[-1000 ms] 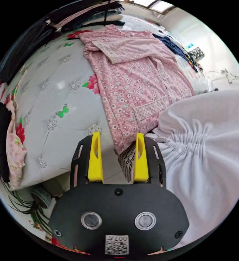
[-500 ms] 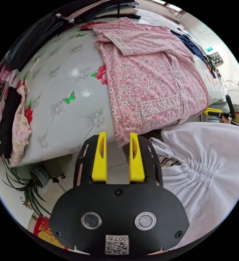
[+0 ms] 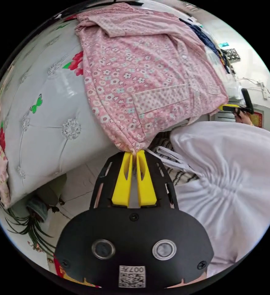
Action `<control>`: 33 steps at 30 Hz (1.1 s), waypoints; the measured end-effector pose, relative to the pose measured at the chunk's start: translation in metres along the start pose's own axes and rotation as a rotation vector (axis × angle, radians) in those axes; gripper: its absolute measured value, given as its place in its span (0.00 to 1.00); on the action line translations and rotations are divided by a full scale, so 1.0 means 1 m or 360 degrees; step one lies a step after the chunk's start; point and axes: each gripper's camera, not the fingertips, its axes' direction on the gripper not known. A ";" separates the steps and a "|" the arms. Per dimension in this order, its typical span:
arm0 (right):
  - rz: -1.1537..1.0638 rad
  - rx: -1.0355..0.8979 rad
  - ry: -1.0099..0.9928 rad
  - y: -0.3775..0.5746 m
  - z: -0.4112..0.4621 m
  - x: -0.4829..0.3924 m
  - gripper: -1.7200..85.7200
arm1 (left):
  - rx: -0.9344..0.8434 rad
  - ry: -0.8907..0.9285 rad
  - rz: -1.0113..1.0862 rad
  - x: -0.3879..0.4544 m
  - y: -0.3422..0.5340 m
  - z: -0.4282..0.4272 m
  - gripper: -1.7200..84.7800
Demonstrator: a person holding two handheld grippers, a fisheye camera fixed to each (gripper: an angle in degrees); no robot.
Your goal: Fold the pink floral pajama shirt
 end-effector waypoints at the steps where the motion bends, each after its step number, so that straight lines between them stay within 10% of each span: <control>1: 0.0006 0.0038 -0.0122 0.006 -0.017 0.005 0.02 | -0.0008 0.0072 0.0022 -0.001 0.001 -0.014 0.01; 8: 0.0005 0.0403 -0.0733 -0.018 -0.144 0.044 0.02 | 0.0398 0.0762 0.0246 -0.060 -0.061 -0.211 0.02; 17: 0.0188 0.1249 -0.0778 -0.117 -0.315 0.065 0.06 | 0.1627 0.1136 -0.0576 -0.170 -0.153 -0.386 0.14; 33: 0.0708 0.1033 -0.0888 -0.078 -0.147 0.181 0.09 | 0.0757 0.0225 -0.0765 -0.101 -0.202 -0.307 0.08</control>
